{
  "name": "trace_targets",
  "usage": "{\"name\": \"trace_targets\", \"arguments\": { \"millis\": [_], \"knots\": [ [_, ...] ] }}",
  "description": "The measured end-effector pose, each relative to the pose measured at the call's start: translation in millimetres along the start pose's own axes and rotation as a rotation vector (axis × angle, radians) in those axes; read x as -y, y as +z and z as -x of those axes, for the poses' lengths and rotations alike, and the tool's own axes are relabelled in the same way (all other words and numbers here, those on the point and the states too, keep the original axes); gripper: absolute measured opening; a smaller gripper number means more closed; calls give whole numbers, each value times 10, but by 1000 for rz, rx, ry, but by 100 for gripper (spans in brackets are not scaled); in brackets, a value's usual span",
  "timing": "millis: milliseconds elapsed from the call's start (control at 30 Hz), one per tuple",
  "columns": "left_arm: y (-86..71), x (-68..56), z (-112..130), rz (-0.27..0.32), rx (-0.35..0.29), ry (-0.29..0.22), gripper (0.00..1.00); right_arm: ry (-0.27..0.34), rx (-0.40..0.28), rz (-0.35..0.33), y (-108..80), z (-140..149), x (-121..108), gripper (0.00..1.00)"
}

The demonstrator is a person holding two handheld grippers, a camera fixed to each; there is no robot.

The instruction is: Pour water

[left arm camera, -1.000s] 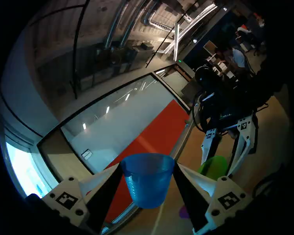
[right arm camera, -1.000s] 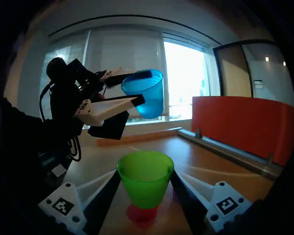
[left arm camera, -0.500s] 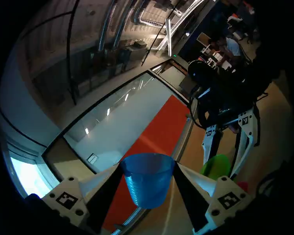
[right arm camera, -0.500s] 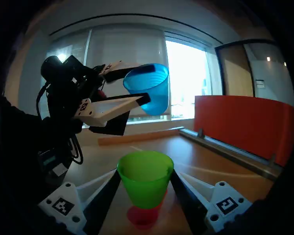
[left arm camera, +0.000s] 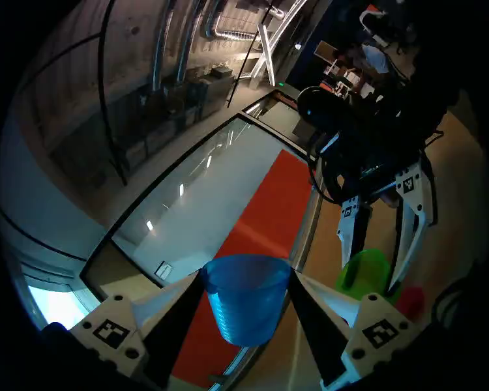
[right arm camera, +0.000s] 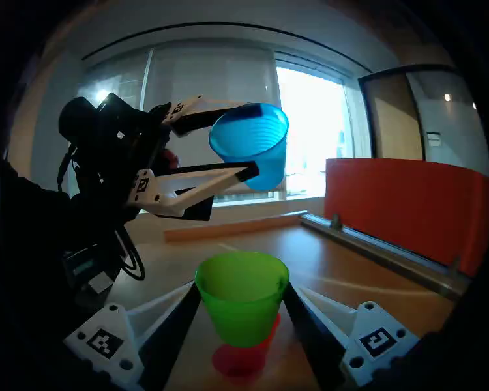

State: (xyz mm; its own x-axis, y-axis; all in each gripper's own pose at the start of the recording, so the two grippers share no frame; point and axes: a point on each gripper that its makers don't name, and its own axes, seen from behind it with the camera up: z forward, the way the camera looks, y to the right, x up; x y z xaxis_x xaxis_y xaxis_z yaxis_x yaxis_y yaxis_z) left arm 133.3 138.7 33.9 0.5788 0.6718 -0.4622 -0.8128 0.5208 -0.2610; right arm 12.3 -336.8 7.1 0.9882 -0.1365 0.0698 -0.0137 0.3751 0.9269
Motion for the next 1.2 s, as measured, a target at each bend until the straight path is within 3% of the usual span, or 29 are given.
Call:
{"name": "trace_targets", "arguments": {
  "millis": [700, 1200],
  "knots": [
    [36, -32, -49, -7, -2, 102, 88, -4, 4, 0, -11, -33, 5, 90],
    [32, -46, -104, -15, -10, 146, 88, -11, 7, 1, -36, -45, 15, 90]
  ]
}}
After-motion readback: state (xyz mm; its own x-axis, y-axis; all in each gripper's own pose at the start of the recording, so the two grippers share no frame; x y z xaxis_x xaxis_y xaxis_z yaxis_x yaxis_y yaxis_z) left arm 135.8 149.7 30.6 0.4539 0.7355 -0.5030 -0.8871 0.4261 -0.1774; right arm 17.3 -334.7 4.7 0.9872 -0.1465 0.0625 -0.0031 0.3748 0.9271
